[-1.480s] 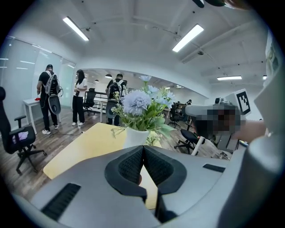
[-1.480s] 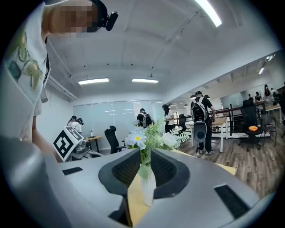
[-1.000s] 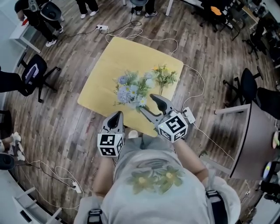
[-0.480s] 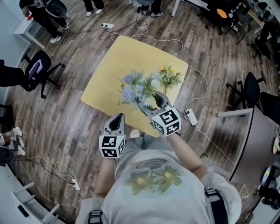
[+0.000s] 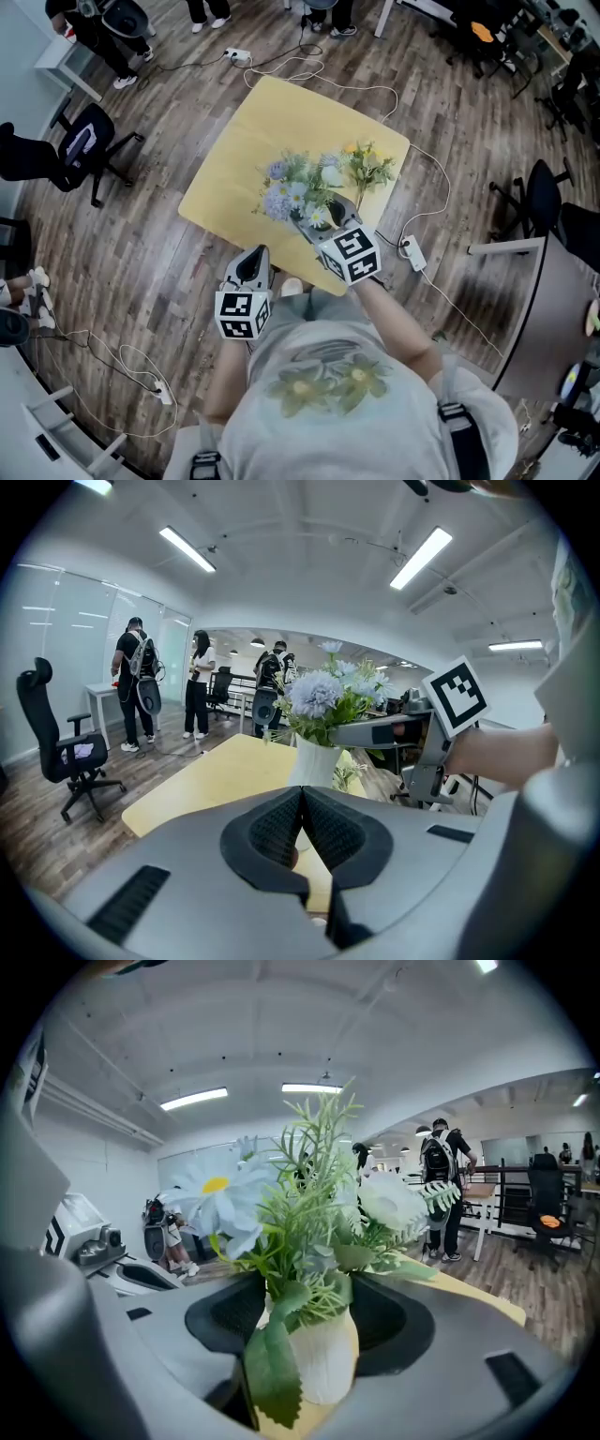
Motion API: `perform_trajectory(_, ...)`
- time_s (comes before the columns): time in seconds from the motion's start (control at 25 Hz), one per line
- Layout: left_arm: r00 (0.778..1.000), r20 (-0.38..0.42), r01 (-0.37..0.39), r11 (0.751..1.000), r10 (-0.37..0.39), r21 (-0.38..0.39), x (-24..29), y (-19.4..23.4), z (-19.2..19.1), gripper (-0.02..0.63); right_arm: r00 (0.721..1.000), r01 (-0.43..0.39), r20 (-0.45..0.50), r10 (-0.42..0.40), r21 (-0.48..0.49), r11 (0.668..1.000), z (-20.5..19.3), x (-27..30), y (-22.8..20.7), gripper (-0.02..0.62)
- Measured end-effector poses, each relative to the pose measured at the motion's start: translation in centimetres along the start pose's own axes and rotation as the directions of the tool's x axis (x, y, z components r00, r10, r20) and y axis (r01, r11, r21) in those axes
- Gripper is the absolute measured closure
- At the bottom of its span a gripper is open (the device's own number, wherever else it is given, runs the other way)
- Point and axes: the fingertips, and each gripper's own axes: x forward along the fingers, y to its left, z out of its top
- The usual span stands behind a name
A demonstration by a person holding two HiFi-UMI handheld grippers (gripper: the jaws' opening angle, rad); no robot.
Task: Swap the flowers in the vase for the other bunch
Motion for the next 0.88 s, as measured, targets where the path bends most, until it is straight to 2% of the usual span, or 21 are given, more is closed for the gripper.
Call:
perform_trajectory(0.2, 1.000, -0.006, -0.007, 1.000, 0.007, -0.002, -0.1, -0.1, -0.1, 0.589, 1.000, 0.013, 0.012, -0.012, -0.047, 0.999, 0.2, 0.0, -0.2, 0.348)
perform_trajectory(0.28, 1.000, -0.008, -0.009, 1.000, 0.009, -0.004, -0.1, -0.2, -0.3, 0.589, 1.000, 0.017, 0.020, -0.016, -0.060, 0.998, 0.2, -0.2, -0.4, 0.434)
perform_trajectory(0.52, 1.000, -0.015, -0.013, 1.000, 0.013, -0.012, -0.1, 0.2, -0.5, 0.589, 0.999, 0.008, 0.036, -0.005, -0.078, 0.997, 0.3, -0.1, -0.3, 0.508)
perform_trajectory(0.88, 1.000, -0.011, -0.004, 1.000, 0.004, -0.007, 0.6, 0.3, 0.0, 0.589, 0.996, -0.005, 0.084, 0.011, -0.072, 0.997, 1.9, -0.5, -0.5, 0.518)
